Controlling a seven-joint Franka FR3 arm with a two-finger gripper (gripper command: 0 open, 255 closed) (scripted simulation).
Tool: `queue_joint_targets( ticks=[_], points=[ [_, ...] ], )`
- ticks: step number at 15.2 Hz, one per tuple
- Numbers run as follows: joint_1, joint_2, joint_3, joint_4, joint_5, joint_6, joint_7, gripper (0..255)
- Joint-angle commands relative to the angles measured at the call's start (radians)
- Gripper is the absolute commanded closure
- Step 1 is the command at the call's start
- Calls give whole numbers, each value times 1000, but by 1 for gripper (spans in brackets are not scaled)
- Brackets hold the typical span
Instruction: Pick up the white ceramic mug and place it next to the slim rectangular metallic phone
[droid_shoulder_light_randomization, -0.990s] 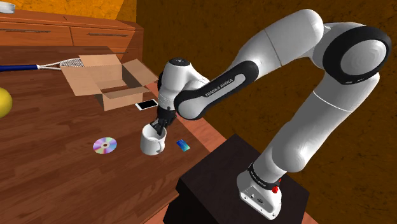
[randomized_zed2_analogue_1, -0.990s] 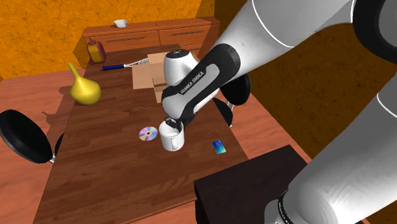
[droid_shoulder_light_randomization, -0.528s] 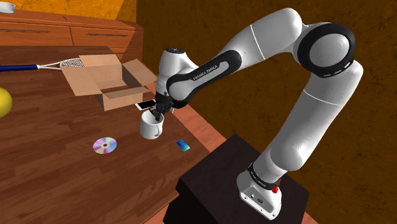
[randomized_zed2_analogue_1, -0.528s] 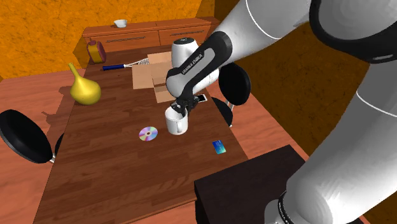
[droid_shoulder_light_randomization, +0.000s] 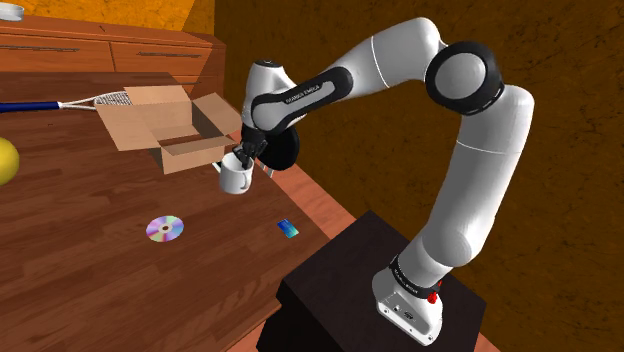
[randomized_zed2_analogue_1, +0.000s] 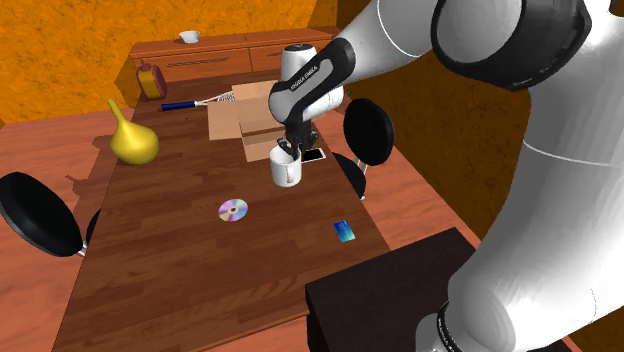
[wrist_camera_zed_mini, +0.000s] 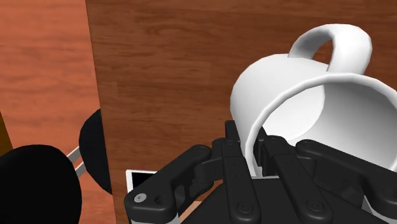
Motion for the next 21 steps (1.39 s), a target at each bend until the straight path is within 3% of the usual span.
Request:
queue_joint_targets(
  ticks=[1, 7, 12, 21],
  points=[
    [-9, 57, -13, 87, -9, -31, -24, 255],
    [-35, 230, -44, 369, -22, -143, -99, 255],
    [-44, 414, -65, 685, -29, -274, -163, 255],
    [-39, 476, -75, 666, -40, -194, -158, 255]
  ],
)
